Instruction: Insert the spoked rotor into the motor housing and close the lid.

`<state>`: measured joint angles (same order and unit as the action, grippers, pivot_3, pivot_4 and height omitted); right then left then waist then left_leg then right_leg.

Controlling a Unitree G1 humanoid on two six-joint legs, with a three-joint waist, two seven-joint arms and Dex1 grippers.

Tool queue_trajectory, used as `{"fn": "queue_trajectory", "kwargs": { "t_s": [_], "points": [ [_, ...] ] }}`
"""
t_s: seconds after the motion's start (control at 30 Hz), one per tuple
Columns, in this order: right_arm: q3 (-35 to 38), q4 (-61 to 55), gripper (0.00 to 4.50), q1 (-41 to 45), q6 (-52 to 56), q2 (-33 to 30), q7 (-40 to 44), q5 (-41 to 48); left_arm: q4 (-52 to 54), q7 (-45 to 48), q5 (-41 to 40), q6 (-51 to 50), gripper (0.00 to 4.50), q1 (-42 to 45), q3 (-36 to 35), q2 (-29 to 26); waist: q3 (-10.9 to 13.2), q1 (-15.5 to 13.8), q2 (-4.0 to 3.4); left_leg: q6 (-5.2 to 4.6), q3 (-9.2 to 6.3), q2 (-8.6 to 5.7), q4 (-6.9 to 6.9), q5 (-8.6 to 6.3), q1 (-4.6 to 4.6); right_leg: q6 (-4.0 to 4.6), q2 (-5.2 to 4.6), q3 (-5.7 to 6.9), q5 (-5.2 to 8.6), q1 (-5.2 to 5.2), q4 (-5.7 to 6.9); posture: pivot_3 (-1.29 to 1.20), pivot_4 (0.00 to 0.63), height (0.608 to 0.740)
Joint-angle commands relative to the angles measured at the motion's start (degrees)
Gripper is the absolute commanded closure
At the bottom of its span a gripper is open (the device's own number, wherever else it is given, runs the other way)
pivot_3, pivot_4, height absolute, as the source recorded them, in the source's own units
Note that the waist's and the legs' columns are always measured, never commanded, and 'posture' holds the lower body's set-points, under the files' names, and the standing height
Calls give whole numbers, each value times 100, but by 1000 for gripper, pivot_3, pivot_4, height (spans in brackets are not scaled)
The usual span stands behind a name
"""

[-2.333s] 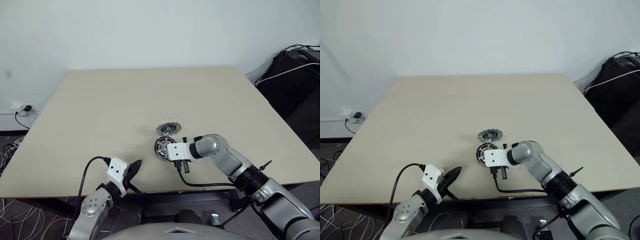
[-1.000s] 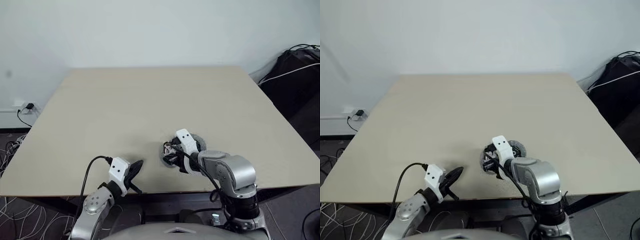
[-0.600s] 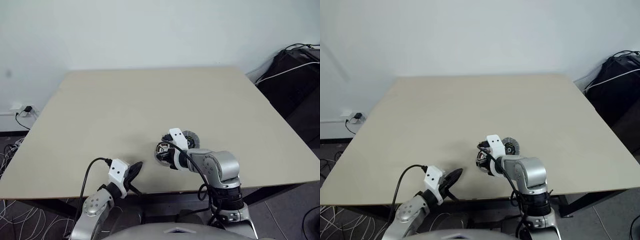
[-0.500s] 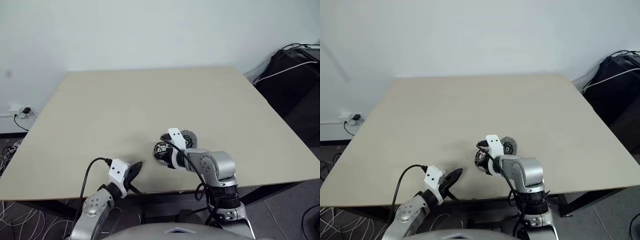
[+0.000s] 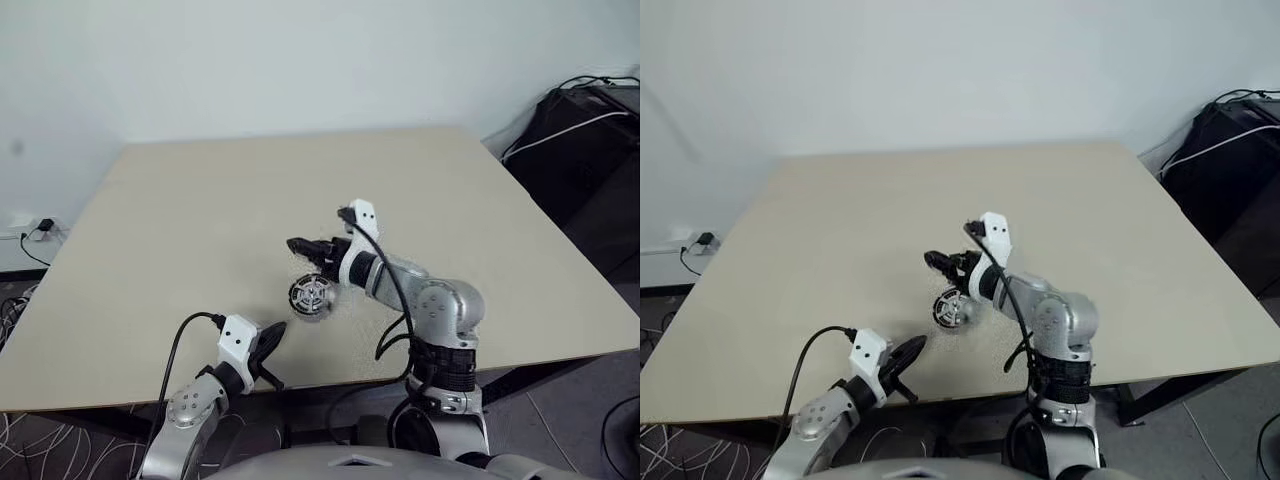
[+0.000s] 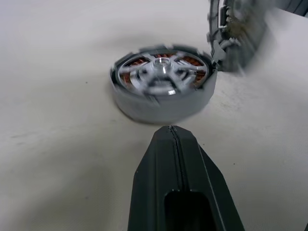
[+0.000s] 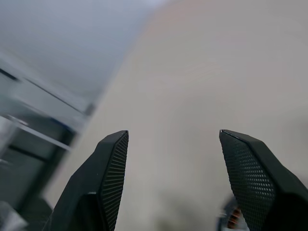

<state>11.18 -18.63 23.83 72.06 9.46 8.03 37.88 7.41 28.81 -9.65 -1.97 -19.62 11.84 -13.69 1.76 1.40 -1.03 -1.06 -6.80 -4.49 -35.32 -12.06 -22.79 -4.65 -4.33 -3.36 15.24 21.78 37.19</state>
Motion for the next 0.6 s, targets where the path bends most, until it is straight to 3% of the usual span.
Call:
{"fn": "queue_trajectory", "kwargs": {
  "t_s": [0.03, 0.17, 0.3, 0.4, 0.6],
  "points": [
    [472, -678, 1266, 215, -375, 798, -256, 975, 313, 37, -42, 16, 4500, 24, 3, -24, 0, 2, 0, 0, -1, 1, 6, 0, 0, 0, 0, 1, 1, 1, -2, 0, 0, 740],
    [386, -1044, 1266, -89, -852, 345, -549, 1237, 325, 55, -43, 12, 4500, 6, 4, -35, 0, 23, -1, 1, -1, 2, 8, -1, 1, 0, 0, 1, 5, 0, -2, 0, 0, 740],
    [43, -1450, 1266, -619, -1643, -583, -696, 280, 306, 90, -46, 13, 4500, 19, -2, -56, -3, -3, 5, 1, 1, 1, 5, -1, 3, -19, -1, 2, 20, -6, -7, 0, 0, 740],
    [-501, -1646, 1854, -1213, -2251, -1443, -497, -591, 308, 116, -48, 2, 4500, 27, -9, -66, -2, -17, 3, 0, 9, -3, 3, -1, 1, -3, -5, -1, 29, -11, -19, 0, 0, 740],
    [-1540, -1466, 3778, -2933, -3316, -3608, -193, -2654, 285, 206, -52, -23, 4500, 92, -42, -136, -9, -82, 17, -4, 13, 0, 2, -3, 7, -7, -5, -1, 37, -21, -27, 0, 0, 740]
  ]
}}
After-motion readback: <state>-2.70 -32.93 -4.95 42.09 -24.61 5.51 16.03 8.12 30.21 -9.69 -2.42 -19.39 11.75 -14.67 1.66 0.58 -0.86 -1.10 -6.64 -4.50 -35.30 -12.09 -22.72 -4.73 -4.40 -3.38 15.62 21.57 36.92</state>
